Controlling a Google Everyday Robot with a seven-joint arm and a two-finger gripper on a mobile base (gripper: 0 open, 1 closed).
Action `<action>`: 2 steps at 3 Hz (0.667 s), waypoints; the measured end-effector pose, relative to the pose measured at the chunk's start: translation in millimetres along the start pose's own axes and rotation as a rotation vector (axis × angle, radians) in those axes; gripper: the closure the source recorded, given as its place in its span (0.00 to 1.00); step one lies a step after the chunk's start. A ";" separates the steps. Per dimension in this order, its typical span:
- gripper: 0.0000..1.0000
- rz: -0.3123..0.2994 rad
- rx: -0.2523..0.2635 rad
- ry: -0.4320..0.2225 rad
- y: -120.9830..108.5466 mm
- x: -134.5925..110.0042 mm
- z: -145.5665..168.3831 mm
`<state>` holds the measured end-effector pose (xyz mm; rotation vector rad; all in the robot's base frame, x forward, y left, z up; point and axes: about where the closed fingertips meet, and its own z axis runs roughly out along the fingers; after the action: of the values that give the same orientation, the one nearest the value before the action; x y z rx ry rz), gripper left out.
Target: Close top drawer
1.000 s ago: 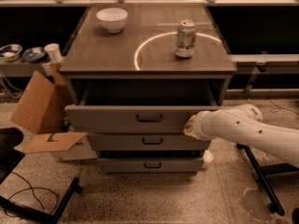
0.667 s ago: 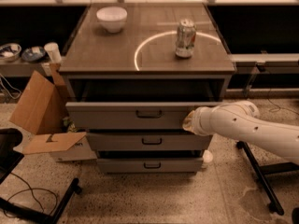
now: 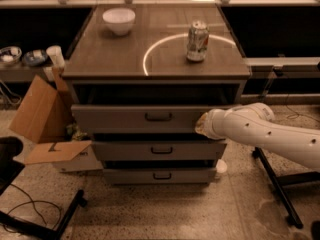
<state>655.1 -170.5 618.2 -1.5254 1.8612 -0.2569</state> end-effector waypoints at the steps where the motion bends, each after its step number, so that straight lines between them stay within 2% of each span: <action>1: 1.00 0.000 0.000 0.000 1.1 -0.3 -0.7; 2: 1.00 -0.002 0.042 0.004 -16.2 -1.3 3.9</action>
Offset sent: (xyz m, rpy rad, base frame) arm 0.1829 0.0000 0.0653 -0.0903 -0.4535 -0.2183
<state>670.2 -172.8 624.9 -1.4999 1.8457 -0.2978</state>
